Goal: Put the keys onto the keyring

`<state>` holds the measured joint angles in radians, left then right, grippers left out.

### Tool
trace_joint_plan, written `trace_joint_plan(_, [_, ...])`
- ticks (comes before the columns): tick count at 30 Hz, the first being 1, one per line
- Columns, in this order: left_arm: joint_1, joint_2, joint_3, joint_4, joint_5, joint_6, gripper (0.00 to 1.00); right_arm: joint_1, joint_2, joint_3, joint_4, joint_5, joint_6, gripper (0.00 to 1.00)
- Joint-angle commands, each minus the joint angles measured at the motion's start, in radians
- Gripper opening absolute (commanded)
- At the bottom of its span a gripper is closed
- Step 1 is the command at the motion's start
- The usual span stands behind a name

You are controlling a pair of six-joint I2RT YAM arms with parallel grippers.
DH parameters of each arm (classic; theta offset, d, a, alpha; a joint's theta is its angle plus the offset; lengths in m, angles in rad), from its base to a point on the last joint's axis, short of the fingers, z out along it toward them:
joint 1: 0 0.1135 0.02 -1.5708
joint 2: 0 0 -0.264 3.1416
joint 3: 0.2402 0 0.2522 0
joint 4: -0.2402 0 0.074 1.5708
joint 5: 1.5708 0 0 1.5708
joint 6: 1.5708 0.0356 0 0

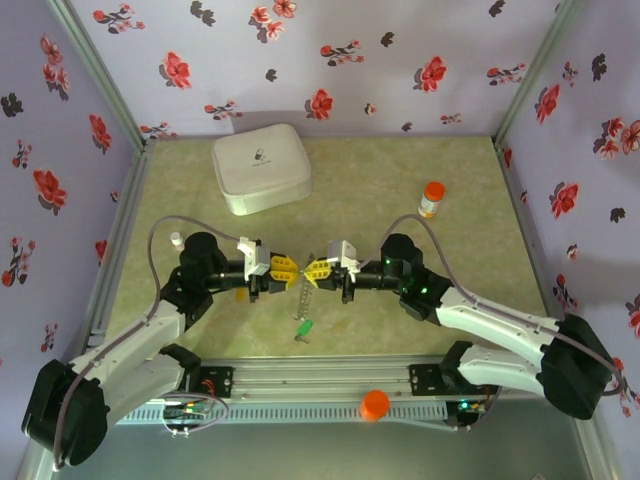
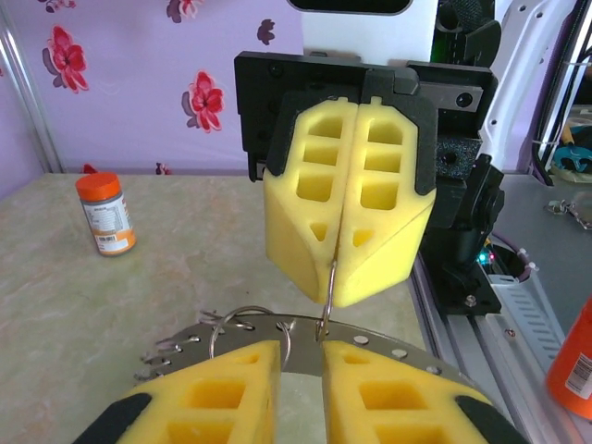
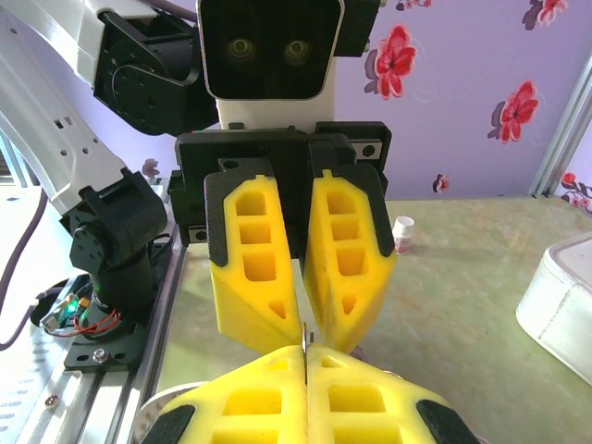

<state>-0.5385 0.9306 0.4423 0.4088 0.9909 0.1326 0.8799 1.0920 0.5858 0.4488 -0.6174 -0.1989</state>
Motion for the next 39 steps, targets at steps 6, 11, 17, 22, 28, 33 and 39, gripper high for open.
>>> trace_joint_plan(6, [-0.003, -0.003, 0.037, -0.022, 0.031, -0.001, 0.22, 0.035, 0.004, 0.052, 0.041, 0.038, -0.010, 0.00])
trace_joint_plan(11, [-0.004, 0.007, 0.040, -0.004, 0.032, -0.002, 0.18, 0.043, 0.021, 0.063, 0.030, 0.028, -0.013, 0.00])
trace_joint_plan(17, [-0.003, 0.003, 0.044, 0.038, 0.035, -0.018, 0.08, 0.051, 0.034, 0.071, 0.012, 0.032, -0.023, 0.00])
trace_joint_plan(22, [-0.003, -0.011, 0.047, 0.069, 0.034, -0.028, 0.00, 0.050, 0.023, 0.069, -0.017, 0.038, -0.034, 0.00])
trace_joint_plan(28, [-0.005, -0.058, 0.079, 0.066, -0.150, -0.158, 0.00, 0.020, -0.098, 0.040, -0.109, 0.147, -0.061, 0.33])
trace_joint_plan(33, [-0.012, -0.138, 0.090, -0.149, -0.317, -0.036, 0.00, -0.026, -0.240, -0.022, -0.241, 0.283, -0.054, 0.40])
trace_joint_plan(39, [-0.058, -0.178, 0.141, -0.368, -0.475, 0.129, 0.00, 0.022, -0.228, 0.024, -0.495, 0.556, -0.066, 0.26])
